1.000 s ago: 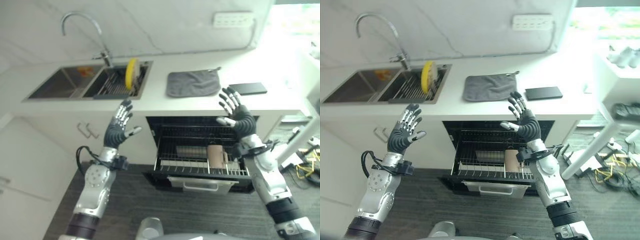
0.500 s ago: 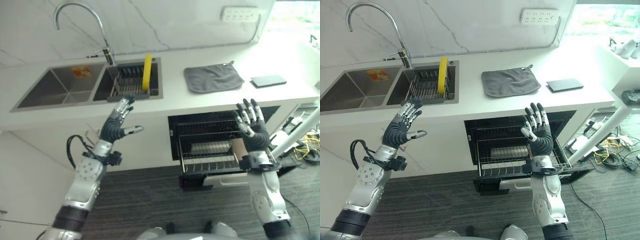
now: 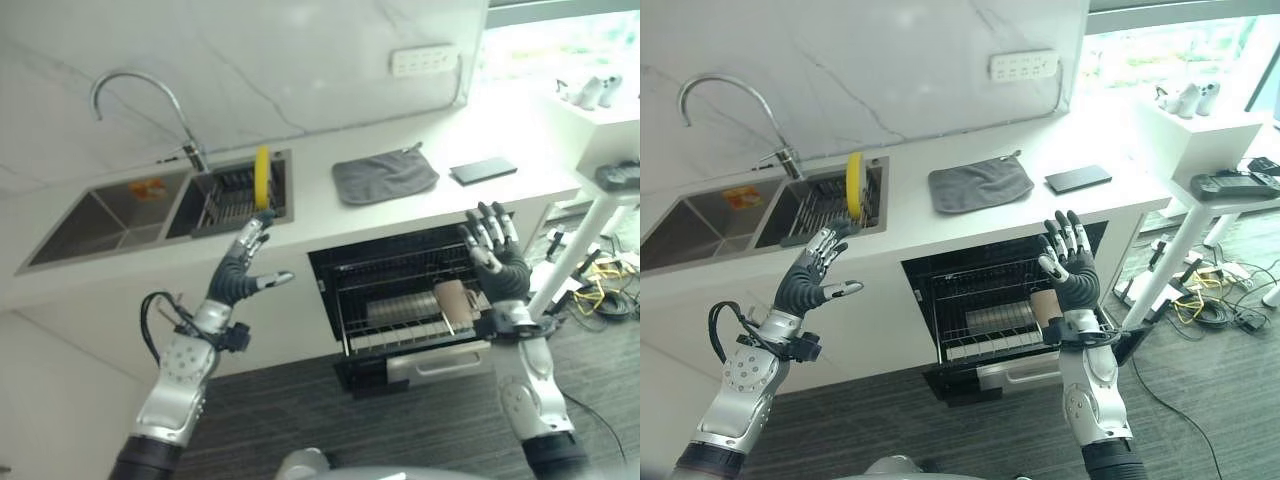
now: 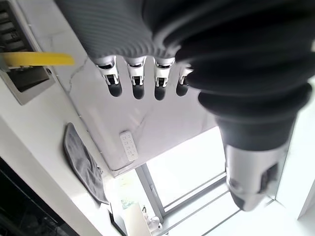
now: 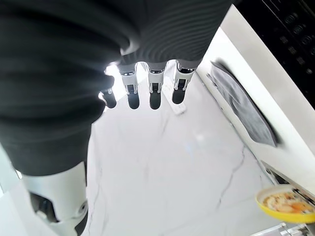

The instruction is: Place the dishes in the dishwasher.

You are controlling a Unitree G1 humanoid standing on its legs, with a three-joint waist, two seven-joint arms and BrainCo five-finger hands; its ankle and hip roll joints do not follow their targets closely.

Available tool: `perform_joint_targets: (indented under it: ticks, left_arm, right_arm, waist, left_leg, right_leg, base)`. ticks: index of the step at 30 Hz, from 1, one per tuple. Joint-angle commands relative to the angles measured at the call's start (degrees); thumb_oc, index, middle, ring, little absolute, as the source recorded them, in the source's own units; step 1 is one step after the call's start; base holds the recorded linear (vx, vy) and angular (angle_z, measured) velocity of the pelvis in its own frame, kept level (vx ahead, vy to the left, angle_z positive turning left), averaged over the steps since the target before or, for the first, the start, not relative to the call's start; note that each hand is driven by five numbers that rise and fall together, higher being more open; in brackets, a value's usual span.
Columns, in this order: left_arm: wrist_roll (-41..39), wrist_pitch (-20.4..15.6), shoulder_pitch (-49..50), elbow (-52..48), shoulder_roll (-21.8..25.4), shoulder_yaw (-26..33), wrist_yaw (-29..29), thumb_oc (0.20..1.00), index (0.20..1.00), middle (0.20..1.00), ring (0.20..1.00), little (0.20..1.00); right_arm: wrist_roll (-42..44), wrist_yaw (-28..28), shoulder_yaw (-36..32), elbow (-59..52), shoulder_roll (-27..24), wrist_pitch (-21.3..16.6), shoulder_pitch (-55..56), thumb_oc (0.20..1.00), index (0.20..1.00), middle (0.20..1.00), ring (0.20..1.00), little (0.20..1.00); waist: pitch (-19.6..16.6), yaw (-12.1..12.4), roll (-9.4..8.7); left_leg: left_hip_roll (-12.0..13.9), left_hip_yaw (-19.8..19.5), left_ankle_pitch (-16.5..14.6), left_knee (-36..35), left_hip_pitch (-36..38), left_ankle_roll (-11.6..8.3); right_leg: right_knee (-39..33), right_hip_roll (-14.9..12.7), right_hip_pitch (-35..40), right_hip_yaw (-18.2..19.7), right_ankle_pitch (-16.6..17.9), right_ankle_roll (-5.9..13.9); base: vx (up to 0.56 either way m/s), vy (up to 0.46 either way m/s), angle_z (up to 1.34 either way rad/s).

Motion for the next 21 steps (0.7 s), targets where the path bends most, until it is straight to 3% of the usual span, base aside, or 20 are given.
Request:
perform_joint_targets:
  ticks: [1, 4, 6, 8, 9, 11, 14, 17, 21]
  left_arm:
    - [-0.17, -1.06, -1.42, -4.11, 1.35, 3.74, 3.91, 1.0, 1.0, 1.0, 1.0, 1.0]
    - [1.04, -1.65, -0.6, -3.94, 1.86, 5.18, 4.92, 1.0, 1.0, 1.0, 1.0, 1.0]
    - [2.0, -2.29, -0.33, -3.81, 2.37, 5.88, 5.26, 1.0, 1.0, 1.0, 1.0, 1.0]
    - [1.53, -3.46, -0.55, -4.26, 3.05, 5.05, 2.77, 1.0, 1.0, 1.0, 1.0, 1.0]
    - [2.27, -3.4, -1.1, -4.06, 3.03, 4.09, 1.4, 1.0, 1.0, 1.0, 1.0, 1.0]
    - [1.65, -3.9, -2.16, -3.9, 3.44, 3.42, -0.83, 1.0, 1.0, 1.0, 1.0, 1.0]
    - [0.75, -4.45, -2.76, -2.66, 6.15, 3.41, -2.84, 1.0, 1.0, 1.0, 1.0, 1.0]
    - [-1.44, -5.71, -2.51, -2.25, 8.23, 5.54, -5.06, 1.0, 1.0, 1.0, 1.0, 1.0]
    - [-1.15, -5.26, -3.93, -1.14, 8.26, 4.38, -2.02, 1.0, 1.0, 1.0, 1.0, 1.0]
  right_arm:
    - [0.62, 1.43, -0.86, -5.46, -2.06, -1.03, -4.24, 1.0, 1.0, 1.0, 1.0, 1.0]
    - [2.2, 2.98, -1.56, -5.32, -2.97, -1.54, -4.54, 1.0, 1.0, 1.0, 1.0, 1.0]
    - [2.59, 2.66, -1.77, -5.08, -3.46, -2.21, -5.0, 1.0, 1.0, 1.0, 1.0, 1.0]
    - [1.4, -1.03, -2.0, -4.55, -3.27, -3.83, -5.96, 1.0, 1.0, 1.0, 1.0, 1.0]
    - [0.66, -4.28, -2.23, -4.49, -2.81, -5.14, -6.07, 1.0, 1.0, 1.0, 1.0, 1.0]
    - [-1.91, -6.89, -3.02, -5.88, -1.44, -6.71, -5.06, 1.0, 1.0, 1.0, 1.0, 1.0]
    - [-2.81, -7.2, -4.31, -6.91, -0.09, -6.43, -3.18, 1.0, 1.0, 1.0, 1.0, 1.0]
    - [-2.41, -6.02, -5.24, -7.3, -0.13, -5.11, -3.2, 1.0, 1.0, 1.0, 1.0, 1.0]
    - [-1.31, -4.67, -4.2, -6.7, -0.84, -4.23, -3.53, 1.0, 1.0, 1.0, 1.0, 1.0]
  waist:
    - [1.45, 0.98, 0.28]
    - [1.15, 0.8, 0.34]
    - [1.19, 1.21, 0.09]
    - [0.99, 1.67, 0.73]
    - [1.33, 2.11, 0.47]
    - [1.98, 2.1, -0.1]
    - [2.4, 1.76, 0.25]
    - [2.79, 2.42, 0.17]
    - [2.79, 1.68, -0.74]
  left_leg:
    - [5.58, -0.79, 17.35, -5.96, 5.12, -4.9]
    - [8.22, -3.1, 18.23, -5.24, 5.71, -5.18]
    - [7.01, -6.2, 15.44, -2.79, 6.02, -3.76]
    - [3.94, -5.8, 9.8, -1.86, 6.93, -1.44]
    - [1.87, -5.69, 6.75, 0.74, 6.15, -0.34]
    - [-2.89, -5.71, -0.11, 1.22, 7.05, 3.61]
    - [-6.99, -5.68, -2.2, -1.88, 10.1, 6.59]
    - [-8.96, -5.69, -2.91, -4.59, 11.69, 7.42]
    - [-10.65, -4.25, -2.87, -7.15, 12.94, 7.11]
  right_leg:
    - [-8.9, -0.73, 8.7, -5.05, 4.39, 6.17]
    - [-4.07, -2.03, 6.53, -4.98, 2.28, 6.11]
    - [0.21, -3.01, 4.64, -3.45, 0.46, 5.71]
    - [4.66, -4.23, 3.99, -3.92, -2.02, 5.25]
    - [6.8, -5.82, 4.54, -4.08, -2.98, 5.95]
    - [11.06, -9.08, 3.79, -3.01, -0.36, 7.26]
    - [14.81, -12.06, 0.88, -1.43, 5.22, 9.06]
    - [12.5, -11.12, -0.31, -0.78, 6.62, 9.7]
    - [5.78, -6.65, 0.92, -2.47, 7.36, 9.85]
  base:
    - [0.08, 0.389, -0.37]
    - [0.03, 0.539, -0.58]
    - [-0.02, 0.53, -0.95]
    - [-0.03, 0.617, -0.87]
    - [-0.02, 0.632, -0.34]
    - [0.0, 0.554, -0.05]
    - [0.02, 0.389, 0.11]
    - [-0.02, 0.23, -0.09]
    - [0.01, 0.109, -0.12]
